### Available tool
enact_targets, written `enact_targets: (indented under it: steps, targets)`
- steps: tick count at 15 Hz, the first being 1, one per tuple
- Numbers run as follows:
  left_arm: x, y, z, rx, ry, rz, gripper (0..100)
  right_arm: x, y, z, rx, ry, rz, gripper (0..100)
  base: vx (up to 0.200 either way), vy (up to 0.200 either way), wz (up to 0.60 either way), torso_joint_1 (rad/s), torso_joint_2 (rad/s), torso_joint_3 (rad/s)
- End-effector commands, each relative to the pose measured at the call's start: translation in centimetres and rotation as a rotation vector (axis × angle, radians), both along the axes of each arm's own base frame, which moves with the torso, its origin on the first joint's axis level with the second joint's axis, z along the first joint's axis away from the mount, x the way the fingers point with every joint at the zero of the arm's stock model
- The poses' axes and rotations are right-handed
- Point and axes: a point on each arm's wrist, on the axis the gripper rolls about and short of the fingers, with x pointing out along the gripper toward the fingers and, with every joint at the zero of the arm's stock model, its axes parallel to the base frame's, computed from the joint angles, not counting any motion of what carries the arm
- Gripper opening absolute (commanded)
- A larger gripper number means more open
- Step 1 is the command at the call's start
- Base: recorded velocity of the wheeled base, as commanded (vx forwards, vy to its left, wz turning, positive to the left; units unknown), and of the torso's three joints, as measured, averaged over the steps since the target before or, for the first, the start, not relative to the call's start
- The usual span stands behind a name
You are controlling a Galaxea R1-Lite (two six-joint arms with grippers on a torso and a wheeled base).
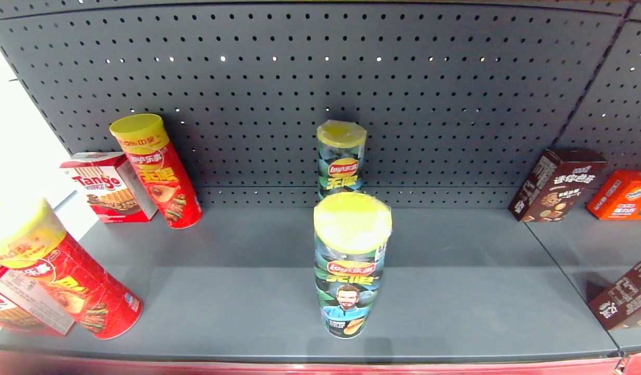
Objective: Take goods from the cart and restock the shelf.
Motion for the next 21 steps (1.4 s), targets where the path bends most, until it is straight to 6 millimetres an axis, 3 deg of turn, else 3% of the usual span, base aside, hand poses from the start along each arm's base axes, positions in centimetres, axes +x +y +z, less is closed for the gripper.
enact_targets:
  steps: [1,4,7,21]
  targets:
    - [0.0,0.01,0.0,-0.005,0.001,0.002,100,0.01,0.0,0.01,0.0,0.001,-0.001,100,0.0,0.0,0.0,0.0,0.0,0.0]
    - [0.0,0.01,0.0,-0.003,0.001,0.002,100,0.01,0.0,0.01,0.0,0.001,-0.001,100,0.0,0.0,0.0,0.0,0.0,0.0]
    - [0.0,0.0,0.0,-0.003,0.001,0.001,100,0.01,0.0,0.01,0.0,0.001,-0.001,100,-0.2,0.0,0.0,0.007,0.0,0.004]
    - [0.0,0.0,0.0,-0.005,0.001,0.001,100,0.01,0.0,0.01,-0.003,0.001,-0.001,100,0.0,0.0,0.0,0.0,0.0,0.0]
